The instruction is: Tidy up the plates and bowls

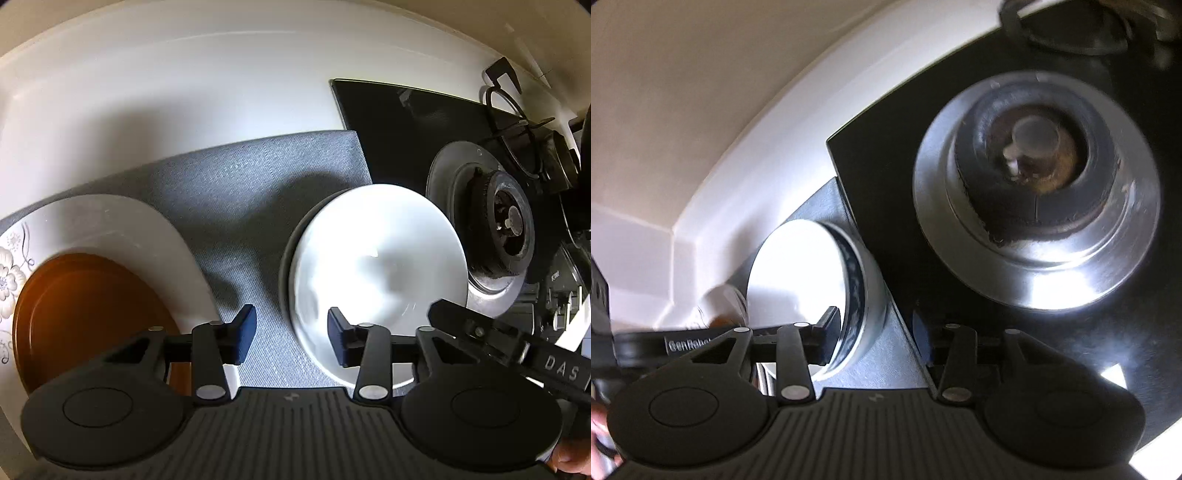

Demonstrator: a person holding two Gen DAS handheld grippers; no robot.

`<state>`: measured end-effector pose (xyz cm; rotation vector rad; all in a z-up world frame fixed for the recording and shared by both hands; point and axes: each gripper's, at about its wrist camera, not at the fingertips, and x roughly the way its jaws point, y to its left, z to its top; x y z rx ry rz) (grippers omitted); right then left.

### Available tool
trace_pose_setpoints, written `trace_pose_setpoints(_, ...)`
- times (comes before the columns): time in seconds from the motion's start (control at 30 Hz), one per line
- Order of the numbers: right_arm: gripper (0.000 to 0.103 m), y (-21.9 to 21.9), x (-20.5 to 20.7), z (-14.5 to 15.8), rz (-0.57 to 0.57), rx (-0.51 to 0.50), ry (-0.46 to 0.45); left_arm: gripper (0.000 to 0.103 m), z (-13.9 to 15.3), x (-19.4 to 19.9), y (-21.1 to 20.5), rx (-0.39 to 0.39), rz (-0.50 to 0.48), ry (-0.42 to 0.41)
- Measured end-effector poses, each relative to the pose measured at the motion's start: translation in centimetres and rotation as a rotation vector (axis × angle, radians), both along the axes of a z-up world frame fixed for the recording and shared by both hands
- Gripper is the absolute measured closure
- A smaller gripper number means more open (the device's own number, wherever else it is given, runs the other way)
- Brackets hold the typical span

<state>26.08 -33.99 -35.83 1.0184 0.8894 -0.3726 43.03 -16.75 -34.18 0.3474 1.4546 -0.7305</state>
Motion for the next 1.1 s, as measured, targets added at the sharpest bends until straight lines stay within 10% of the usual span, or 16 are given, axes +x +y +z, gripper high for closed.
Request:
trace_pose_setpoints(0.33, 0.079, 1.4, 0.5, -0.6, 0.085, -0.048, -0.018, 0.080, 0.4, -2.0, 0.0, 0.038, -0.008, -0.012)
trace_pose_setpoints(1.1, 0.074, 5.9, -4.3, 1.2, 0.179, -0.087, -0.100, 0.073, 3.3, -7.9, 5.3, -0.014, 0.011, -0.077)
